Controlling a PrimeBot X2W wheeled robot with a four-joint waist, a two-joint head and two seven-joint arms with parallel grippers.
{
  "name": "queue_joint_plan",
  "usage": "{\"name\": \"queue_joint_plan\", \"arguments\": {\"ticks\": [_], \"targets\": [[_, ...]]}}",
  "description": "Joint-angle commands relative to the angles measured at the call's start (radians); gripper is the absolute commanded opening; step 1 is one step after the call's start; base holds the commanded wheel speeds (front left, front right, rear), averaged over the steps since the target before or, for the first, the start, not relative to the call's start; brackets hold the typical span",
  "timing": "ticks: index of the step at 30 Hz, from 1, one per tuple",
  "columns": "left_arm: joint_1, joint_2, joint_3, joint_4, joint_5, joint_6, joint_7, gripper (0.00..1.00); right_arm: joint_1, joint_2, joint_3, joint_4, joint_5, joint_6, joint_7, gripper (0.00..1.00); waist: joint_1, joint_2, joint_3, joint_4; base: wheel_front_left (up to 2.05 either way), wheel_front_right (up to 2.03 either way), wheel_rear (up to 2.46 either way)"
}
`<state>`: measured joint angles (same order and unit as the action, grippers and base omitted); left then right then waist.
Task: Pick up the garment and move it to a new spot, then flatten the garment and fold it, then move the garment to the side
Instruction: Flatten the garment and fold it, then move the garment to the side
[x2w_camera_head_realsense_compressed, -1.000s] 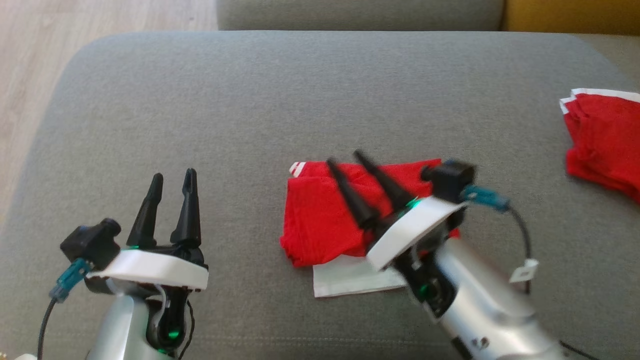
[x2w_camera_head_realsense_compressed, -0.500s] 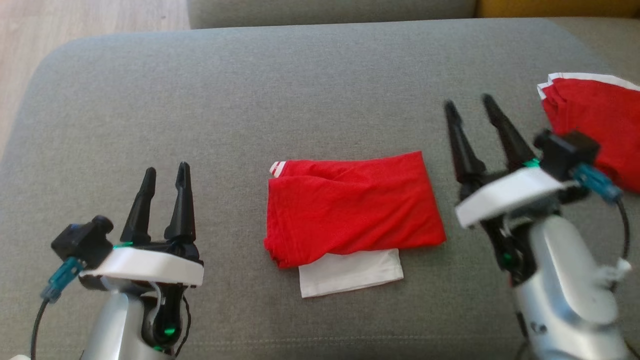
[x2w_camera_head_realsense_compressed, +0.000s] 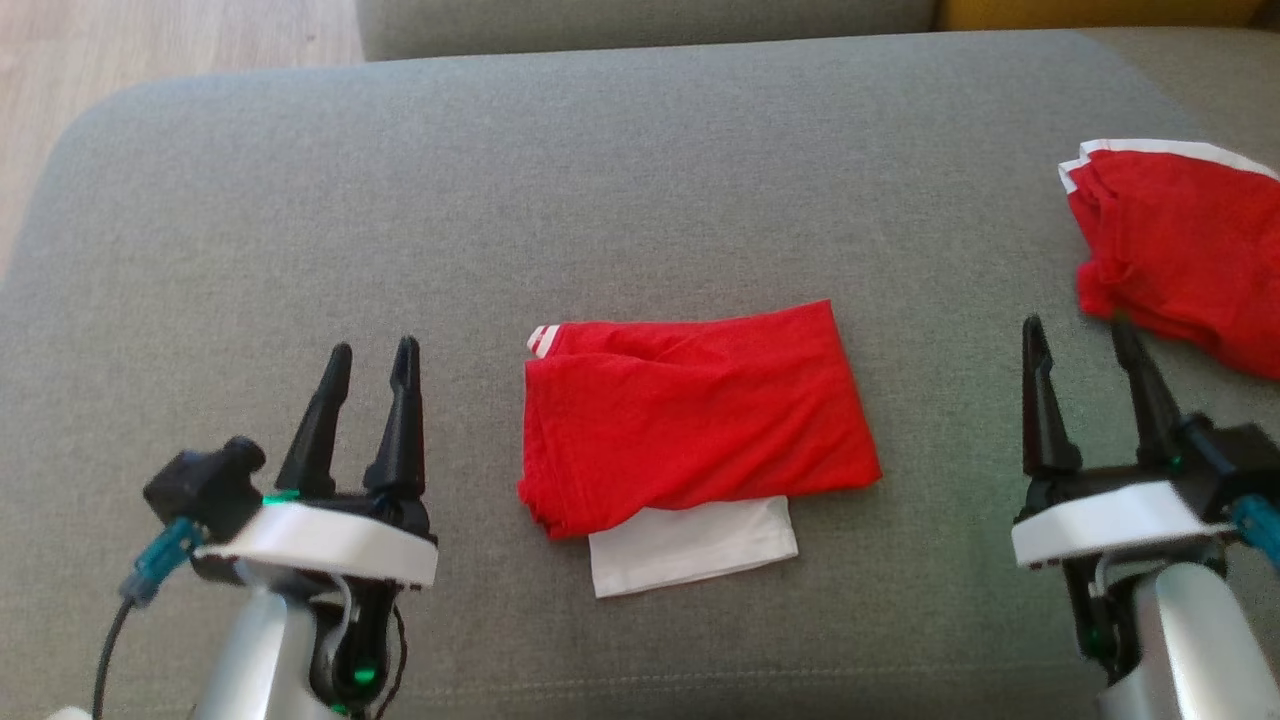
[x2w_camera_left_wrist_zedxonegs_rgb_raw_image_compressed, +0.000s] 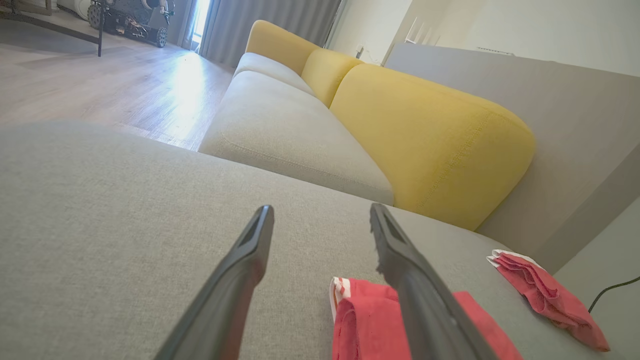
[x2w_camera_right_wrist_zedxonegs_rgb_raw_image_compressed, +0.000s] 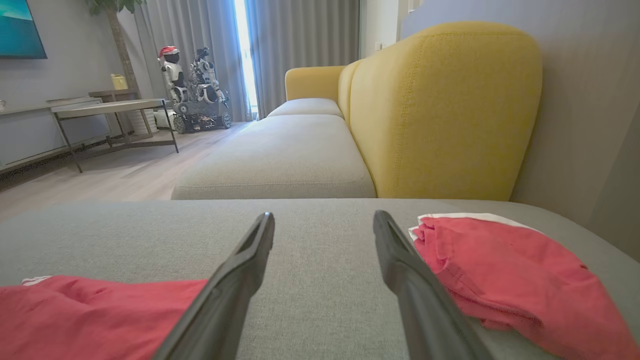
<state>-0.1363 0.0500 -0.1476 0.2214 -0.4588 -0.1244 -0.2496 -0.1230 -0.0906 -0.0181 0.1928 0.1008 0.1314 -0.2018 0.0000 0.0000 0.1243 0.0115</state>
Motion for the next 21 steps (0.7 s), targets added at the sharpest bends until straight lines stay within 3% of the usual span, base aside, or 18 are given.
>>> {"name": "queue_joint_plan", "arguments": {"ticks": [1,16,21], "targets": [[0.002,0.003,0.031,-0.032,0.007,-0.006,-0.012,1.0,-0.007,0.014,0.01,-0.021,-0.011,-0.001,-0.022,1.0,0.0,0.0,-0.006,-0.004,0.0,0.0,0.0],[0.003,0.001,0.032,-0.029,0.011,-0.006,-0.012,1.0,-0.016,0.038,0.043,0.035,-0.017,-0.001,-0.05,1.0,0.0,0.0,-0.007,0.007,0.0,0.0,0.0],[-0.002,0.0,0.027,-0.031,0.007,-0.006,-0.012,1.0,-0.044,0.04,0.099,0.088,0.025,-0.001,-0.001,1.0,0.0,0.0,0.009,0.017,0.0,0.0,0.0]]}}
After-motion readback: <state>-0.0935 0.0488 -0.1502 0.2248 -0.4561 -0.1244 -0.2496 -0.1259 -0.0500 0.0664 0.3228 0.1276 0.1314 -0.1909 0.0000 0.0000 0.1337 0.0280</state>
